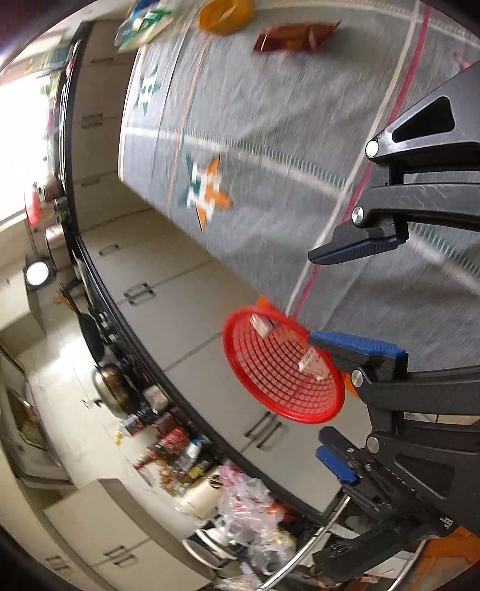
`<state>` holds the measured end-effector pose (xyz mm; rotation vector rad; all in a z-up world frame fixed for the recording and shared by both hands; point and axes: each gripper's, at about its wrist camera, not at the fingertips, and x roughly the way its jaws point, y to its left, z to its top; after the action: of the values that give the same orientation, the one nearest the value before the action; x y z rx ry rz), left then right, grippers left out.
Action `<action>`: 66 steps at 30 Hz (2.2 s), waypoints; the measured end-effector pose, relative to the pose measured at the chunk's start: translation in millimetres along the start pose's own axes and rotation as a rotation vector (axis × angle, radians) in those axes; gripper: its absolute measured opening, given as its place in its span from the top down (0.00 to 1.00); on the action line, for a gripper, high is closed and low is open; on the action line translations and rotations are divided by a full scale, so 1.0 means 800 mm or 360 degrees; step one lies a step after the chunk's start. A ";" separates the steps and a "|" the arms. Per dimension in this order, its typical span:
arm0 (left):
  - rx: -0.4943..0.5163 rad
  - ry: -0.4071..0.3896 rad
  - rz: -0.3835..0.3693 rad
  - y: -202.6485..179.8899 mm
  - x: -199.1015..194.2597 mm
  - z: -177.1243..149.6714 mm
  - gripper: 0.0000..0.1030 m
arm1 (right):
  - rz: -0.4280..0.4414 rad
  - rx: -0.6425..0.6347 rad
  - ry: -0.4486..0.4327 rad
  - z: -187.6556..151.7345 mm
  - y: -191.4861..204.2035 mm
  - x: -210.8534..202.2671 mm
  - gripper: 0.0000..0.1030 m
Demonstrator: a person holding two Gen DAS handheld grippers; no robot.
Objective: Collect trash
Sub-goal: 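Move both open grippers back toward the table, then grasp the brown snack wrapper with the left gripper while the right gripper grasps the red-and-white carton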
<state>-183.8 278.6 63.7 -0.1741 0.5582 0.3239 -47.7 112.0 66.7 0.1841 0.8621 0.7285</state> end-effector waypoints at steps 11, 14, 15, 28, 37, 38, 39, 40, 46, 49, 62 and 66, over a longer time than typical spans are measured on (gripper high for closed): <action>0.0252 0.0085 -0.0224 -0.137 -0.006 0.002 0.48 | -0.0179 0.0338 -0.0274 -0.008 -0.151 -0.123 0.58; 0.0312 0.0160 -0.0314 -0.178 0.001 0.000 0.46 | -0.0247 0.0441 -0.0359 -0.007 -0.194 -0.159 0.57; 0.0329 0.0176 -0.0333 -0.190 0.004 0.001 0.46 | -0.0269 0.0466 -0.0380 -0.005 -0.205 -0.168 0.57; 0.0444 0.0440 -0.0604 -0.351 0.070 0.027 0.28 | -0.0543 0.0883 -0.0492 0.015 -0.376 -0.244 0.50; 0.0436 0.0630 -0.0622 -0.420 0.160 0.019 0.28 | -0.0548 0.1019 -0.0461 -0.007 -0.425 -0.233 0.48; 0.0456 0.0626 -0.0628 -0.424 0.162 0.018 0.28 | -0.0531 0.1041 -0.0460 -0.009 -0.429 -0.232 0.48; 0.0475 0.0624 -0.0623 -0.428 0.165 0.016 0.28 | -0.0517 0.1056 -0.0457 -0.009 -0.433 -0.231 0.48; 0.0483 0.0624 -0.0620 -0.431 0.168 0.014 0.28 | -0.0495 0.1073 -0.0441 -0.011 -0.436 -0.228 0.48; 0.0505 0.0632 -0.0641 -0.435 0.184 0.005 0.62 | -0.0406 0.1040 -0.0325 -0.011 -0.430 -0.204 0.48; 0.0476 0.0619 -0.0666 -0.427 0.188 0.005 0.69 | -0.0359 0.0958 -0.0282 -0.006 -0.413 -0.193 0.48; 0.0360 0.0431 -0.0559 -0.386 0.184 0.024 0.69 | -0.0159 0.0507 -0.0151 0.002 -0.329 -0.148 0.76; 0.0379 0.0346 -0.0553 -0.388 0.172 0.027 0.69 | -0.0134 0.0412 -0.0265 0.002 -0.308 -0.162 0.81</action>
<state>44.3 28.8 30.0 -0.0736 0.7630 -0.1017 23.4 -156.5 43.3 0.4309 0.7978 0.5135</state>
